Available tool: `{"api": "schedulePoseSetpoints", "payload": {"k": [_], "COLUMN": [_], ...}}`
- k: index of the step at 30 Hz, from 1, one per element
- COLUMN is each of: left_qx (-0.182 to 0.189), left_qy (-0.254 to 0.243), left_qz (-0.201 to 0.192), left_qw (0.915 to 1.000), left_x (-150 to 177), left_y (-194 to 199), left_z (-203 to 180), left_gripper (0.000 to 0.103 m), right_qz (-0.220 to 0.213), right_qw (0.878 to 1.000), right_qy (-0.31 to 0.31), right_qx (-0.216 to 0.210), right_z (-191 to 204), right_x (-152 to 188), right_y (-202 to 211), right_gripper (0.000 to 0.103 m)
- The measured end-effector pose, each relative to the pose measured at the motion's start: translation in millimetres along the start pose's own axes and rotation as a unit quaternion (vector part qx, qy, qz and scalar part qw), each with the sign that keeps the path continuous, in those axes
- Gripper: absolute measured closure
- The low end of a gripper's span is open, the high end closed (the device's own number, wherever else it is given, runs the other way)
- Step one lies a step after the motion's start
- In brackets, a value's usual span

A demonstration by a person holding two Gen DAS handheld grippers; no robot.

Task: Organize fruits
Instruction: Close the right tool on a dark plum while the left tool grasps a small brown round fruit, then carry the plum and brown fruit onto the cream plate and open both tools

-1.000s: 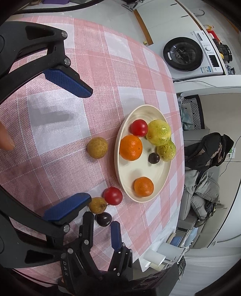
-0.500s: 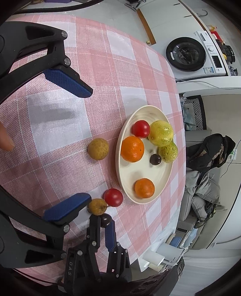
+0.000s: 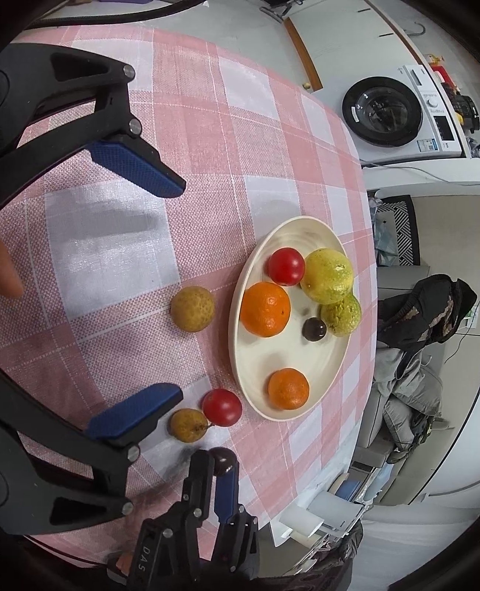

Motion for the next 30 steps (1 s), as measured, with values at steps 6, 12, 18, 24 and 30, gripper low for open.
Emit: {"api": "schedulePoseSetpoints", "payload": {"k": [6,12,18,24,30], "left_qx": [-0.002,0.013,0.022,0.03,0.033], "left_qy": [-0.016,-0.017,-0.03,-0.047,-0.051], "left_qz": [0.024,0.028,0.022,-0.003,-0.036], "left_qw": [0.9996,0.9994,0.9991,0.9984,0.9975], "left_x": [-2.5,-8.4,-7.2,-9.4,-16.9], "left_y": [-14.4,-21.3,-18.2,-5.6,13.7], "left_z": [-5.4,-9.5,-16.9,-26.2,-30.3], "left_gripper": [0.036,0.067,0.078,0.078,0.078], "right_qz": [-0.003,-0.003,-0.005,-0.011,-0.017], "right_qw": [1.0,1.0,1.0,1.0,1.0], "right_qy": [-0.007,-0.008,-0.012,-0.018,-0.024], "right_qx": [-0.002,-0.002,-0.001,0.0,0.004], "right_z": [-3.3,-4.0,-5.7,-9.8,-12.9], "right_x": [-1.4,-1.2,-2.0,-2.8,-6.2], "right_y": [1.4,0.6,0.0,2.5,5.5], "right_gripper": [0.078,0.078,0.078,0.078,0.078]}}
Point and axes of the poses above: each gripper's, at about its wrist camera, not at the fingertips, and y roughly against the way its jaws point, z to its left, x to its underside, the point moved 8 cm from there along -y, roughly the way its jaws point, and after that the axes turned 9 degrees about z, right-handed, at the moved point
